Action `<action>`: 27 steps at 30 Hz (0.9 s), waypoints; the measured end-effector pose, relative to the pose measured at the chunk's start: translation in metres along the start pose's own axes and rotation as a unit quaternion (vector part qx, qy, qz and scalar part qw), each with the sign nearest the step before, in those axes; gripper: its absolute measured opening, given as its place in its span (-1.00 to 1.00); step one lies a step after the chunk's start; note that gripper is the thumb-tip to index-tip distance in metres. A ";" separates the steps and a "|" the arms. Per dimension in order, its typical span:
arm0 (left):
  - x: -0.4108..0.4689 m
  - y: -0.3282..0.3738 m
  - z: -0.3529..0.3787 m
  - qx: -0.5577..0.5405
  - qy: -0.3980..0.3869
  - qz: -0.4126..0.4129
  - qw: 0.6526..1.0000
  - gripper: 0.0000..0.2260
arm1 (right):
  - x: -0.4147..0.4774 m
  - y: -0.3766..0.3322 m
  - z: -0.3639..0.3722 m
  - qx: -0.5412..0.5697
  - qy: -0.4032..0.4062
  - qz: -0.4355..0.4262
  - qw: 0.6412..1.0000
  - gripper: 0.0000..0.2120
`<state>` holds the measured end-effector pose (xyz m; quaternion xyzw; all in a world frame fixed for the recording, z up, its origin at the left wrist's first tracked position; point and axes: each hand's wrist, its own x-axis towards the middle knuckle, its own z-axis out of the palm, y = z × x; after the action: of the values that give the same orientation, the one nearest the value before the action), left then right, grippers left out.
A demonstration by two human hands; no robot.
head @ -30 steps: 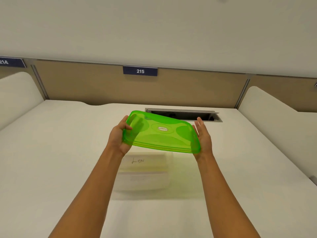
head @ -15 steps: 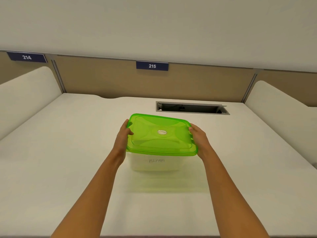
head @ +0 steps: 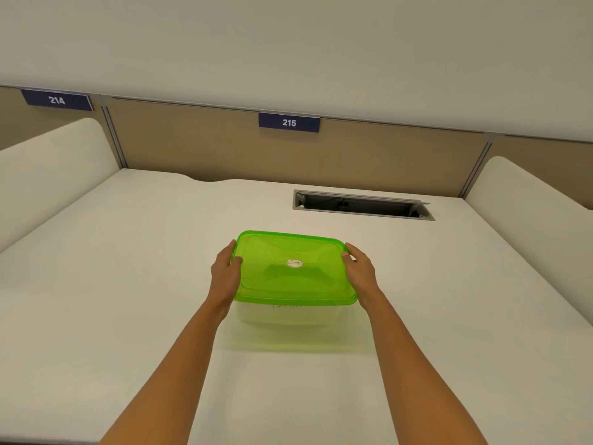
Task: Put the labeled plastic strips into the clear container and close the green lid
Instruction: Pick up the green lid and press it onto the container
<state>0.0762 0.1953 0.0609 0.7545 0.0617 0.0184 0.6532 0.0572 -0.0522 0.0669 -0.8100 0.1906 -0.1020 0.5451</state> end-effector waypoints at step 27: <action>0.052 0.024 0.010 0.142 0.058 -0.039 0.987 -0.69 | 0.030 -0.003 0.008 0.041 0.028 0.015 0.999 -0.70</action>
<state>0.1306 0.1883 0.0806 0.8342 0.1309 0.0278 0.5349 0.0886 -0.0568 0.0653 -0.7810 0.2137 -0.1246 0.5735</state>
